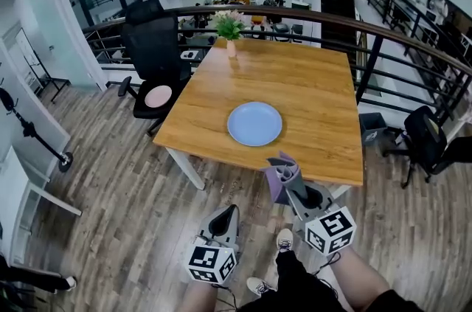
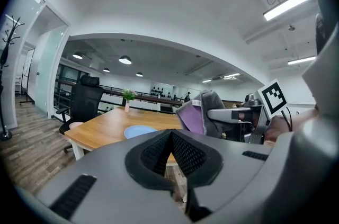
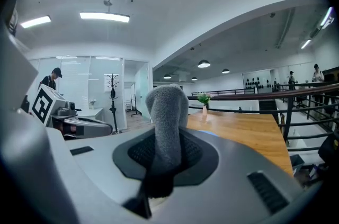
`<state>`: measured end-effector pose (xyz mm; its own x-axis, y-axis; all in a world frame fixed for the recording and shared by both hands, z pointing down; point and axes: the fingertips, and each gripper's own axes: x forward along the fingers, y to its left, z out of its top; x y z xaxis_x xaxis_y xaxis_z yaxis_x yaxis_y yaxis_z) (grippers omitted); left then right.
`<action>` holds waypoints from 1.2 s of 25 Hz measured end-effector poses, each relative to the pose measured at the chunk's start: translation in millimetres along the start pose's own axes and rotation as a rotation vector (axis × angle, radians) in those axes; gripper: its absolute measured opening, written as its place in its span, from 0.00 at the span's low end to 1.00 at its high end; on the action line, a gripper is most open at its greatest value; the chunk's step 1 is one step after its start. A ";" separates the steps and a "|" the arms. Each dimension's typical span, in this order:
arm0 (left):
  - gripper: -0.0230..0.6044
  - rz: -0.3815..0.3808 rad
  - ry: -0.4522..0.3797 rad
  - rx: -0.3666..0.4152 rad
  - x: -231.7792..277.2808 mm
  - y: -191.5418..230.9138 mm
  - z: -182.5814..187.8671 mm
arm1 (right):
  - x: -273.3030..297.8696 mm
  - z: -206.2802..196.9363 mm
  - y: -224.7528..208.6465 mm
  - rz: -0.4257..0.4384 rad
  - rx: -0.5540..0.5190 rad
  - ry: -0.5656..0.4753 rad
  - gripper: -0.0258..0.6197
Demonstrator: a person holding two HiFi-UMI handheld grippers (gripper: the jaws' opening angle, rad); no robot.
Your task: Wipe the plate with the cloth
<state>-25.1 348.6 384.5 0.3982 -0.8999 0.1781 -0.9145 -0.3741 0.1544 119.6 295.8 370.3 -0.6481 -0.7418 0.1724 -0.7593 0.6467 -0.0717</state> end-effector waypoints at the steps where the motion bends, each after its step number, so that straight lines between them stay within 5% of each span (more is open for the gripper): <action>1: 0.07 0.004 -0.002 -0.001 1.5 1.1 1.0 | 1.7 2.8 -2.1 0.001 -0.004 -0.004 0.15; 10: 0.07 0.053 0.003 -0.012 42.0 22.2 6.6 | 45.6 11.4 -35.9 0.048 -0.001 -0.006 0.15; 30: 0.07 0.192 0.019 -0.065 212.1 137.2 31.3 | 245.4 40.4 -159.3 0.152 -0.004 0.032 0.15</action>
<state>-68.4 99.4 413.1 0.2186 -0.9486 0.2289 -0.9675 -0.1801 0.1776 79.2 3.6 384.4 -0.7536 -0.6288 0.1915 -0.6519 0.7523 -0.0951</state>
